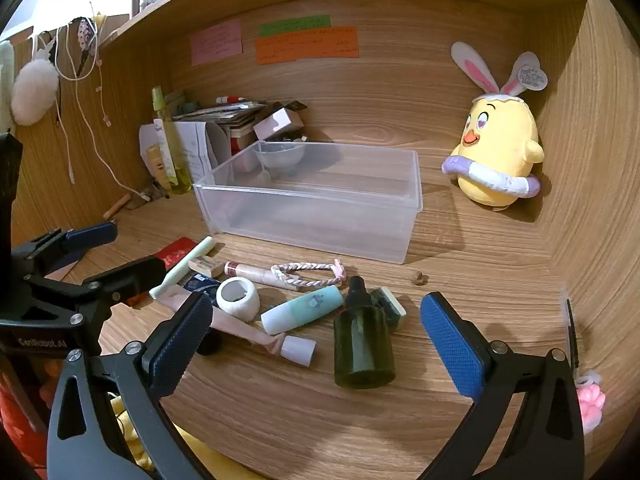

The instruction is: Organize objects

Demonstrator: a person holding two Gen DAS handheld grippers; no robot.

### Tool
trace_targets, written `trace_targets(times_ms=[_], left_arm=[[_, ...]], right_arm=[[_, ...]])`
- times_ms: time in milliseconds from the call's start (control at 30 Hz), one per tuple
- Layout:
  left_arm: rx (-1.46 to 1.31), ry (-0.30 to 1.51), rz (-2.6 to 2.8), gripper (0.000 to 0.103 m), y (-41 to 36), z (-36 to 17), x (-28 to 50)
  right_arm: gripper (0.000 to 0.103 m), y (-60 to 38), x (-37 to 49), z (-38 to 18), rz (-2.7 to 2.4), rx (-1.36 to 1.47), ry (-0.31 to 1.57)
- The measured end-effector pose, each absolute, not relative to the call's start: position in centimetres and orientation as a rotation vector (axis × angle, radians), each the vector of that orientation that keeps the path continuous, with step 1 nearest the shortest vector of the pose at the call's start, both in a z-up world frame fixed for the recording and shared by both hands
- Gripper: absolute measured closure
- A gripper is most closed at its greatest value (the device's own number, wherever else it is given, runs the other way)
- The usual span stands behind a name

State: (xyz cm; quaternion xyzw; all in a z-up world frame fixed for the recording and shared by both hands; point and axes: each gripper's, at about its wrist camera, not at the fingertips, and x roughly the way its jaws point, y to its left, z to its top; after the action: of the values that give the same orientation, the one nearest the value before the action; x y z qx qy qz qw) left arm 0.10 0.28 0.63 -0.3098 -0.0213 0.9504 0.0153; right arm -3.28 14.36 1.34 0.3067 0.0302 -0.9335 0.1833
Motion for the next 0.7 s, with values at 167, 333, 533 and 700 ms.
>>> trace_targets(times_ms=[167,333,533,700], left_arm=[[-0.964,-0.067,2.957,0.0,0.33,0.62,0.07],[-0.958,-0.068,2.955,0.0,0.43,0.65,0.13],[-0.952,-0.063,2.95,0.0,0.67,0.74,0.14],[-0.951,-0.066,2.948,0.0,0.74,0.75,0.18]], right_arm=[[0.0,14.39,-3.39,1.42,-2.635,0.865,0.094],[0.0,14.42,-3.53,1.48,-2.633,0.872,0.089],[0.0,14.59,-3.75,1.53,-2.632,0.881,0.088],[0.0,14.62,-3.74,1.48,-2.632,0.88,0.091]])
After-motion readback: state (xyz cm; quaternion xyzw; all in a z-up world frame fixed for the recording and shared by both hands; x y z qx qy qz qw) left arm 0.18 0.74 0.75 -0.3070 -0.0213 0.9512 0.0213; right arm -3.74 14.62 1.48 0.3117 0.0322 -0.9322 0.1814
